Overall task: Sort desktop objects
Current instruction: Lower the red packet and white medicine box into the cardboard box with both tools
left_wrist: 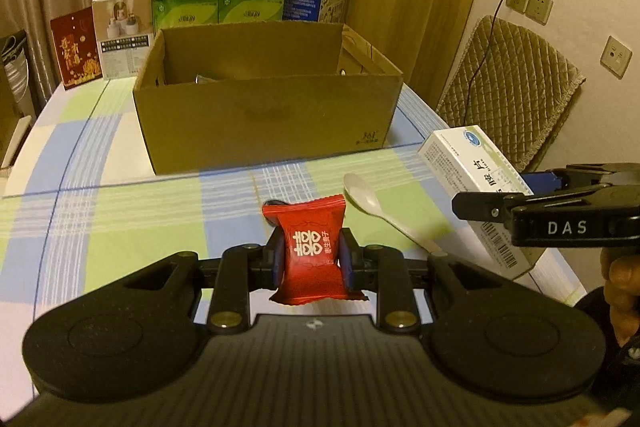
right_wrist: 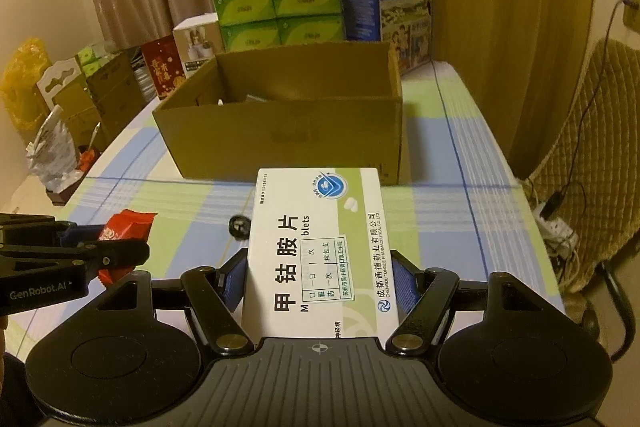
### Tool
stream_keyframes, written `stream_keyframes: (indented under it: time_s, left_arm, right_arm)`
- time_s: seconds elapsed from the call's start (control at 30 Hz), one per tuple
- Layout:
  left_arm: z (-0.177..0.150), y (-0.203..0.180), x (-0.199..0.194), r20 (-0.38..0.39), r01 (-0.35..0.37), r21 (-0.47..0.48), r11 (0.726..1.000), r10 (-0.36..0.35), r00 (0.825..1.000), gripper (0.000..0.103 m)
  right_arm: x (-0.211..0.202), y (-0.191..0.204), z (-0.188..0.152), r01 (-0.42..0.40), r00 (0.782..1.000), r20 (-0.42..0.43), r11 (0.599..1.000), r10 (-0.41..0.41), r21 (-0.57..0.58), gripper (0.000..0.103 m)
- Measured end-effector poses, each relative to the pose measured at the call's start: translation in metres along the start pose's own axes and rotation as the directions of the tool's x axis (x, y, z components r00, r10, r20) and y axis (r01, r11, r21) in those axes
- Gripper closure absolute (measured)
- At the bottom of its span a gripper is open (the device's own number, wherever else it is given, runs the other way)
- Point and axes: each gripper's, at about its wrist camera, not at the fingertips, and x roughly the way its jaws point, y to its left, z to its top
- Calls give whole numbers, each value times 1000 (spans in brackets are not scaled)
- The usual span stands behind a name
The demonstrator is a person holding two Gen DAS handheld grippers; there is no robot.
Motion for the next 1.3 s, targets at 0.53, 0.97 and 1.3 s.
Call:
stream_keyframes:
  time_s: [0.53, 0.97, 1.3]
  left_arm:
    - [87, 29, 19, 50, 10, 3, 1000, -10, 999, 81]
    - [135, 56, 67, 21, 15, -19, 1000, -14, 1000, 81]
    - [155, 69, 102, 9, 9, -1, 1000, -9, 1000, 81]
  right_arm:
    - [22, 6, 75, -10, 999, 46, 996, 14, -85, 35]
    - [63, 3, 126, -11, 999, 37, 994, 15, -113, 35]
    - [94, 2, 155, -8, 1000, 21, 992, 11, -129, 35]
